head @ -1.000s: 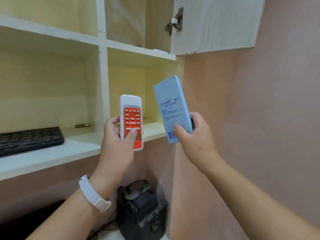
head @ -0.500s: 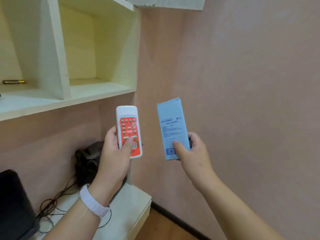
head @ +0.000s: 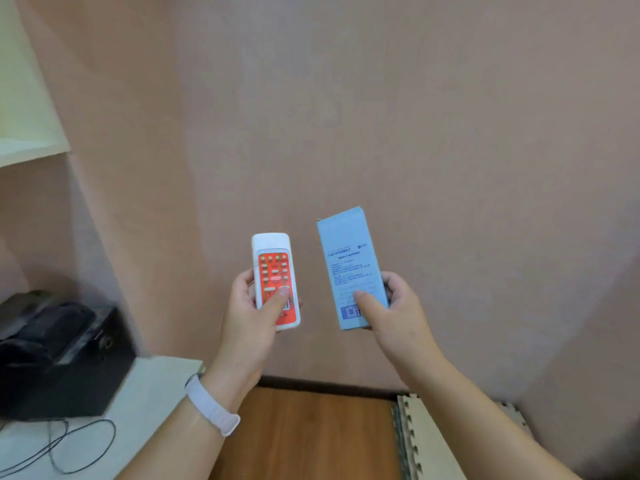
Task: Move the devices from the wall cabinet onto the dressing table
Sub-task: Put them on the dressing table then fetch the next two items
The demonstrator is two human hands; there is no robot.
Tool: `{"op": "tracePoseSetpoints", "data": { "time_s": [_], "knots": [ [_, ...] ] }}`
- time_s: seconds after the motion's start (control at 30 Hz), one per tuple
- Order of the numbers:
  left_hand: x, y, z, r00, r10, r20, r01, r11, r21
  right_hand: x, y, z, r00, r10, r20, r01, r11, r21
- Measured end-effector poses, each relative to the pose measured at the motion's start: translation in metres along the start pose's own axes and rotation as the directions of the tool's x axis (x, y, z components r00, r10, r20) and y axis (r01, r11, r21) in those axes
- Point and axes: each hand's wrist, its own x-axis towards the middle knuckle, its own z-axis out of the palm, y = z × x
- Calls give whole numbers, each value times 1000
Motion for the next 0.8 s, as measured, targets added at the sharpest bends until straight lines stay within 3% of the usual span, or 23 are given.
{"op": "tracePoseSetpoints", "data": {
  "time_s": [0.23, 0.4, 0.6, 0.8],
  "knots": [
    [-81, -11, 118, 986, -45, 158, 51, 998, -33, -62, 16, -128, 982, 69, -177, -66, 998, 18],
    [-158, -22, 208, 939, -102, 327, 107, 994, 1, -131, 29, -237, 937, 106, -332, -105, 994, 20],
    [-259, -37, 314, 824, -176, 539, 195, 981, 23, -227, 48, -352, 834, 152, -531, -165, 986, 23],
    [-347, -56, 401, 665, -214, 715, 218, 972, 88, -317, 58, -438, 672, 203, -712, -184, 977, 106]
  ]
}}
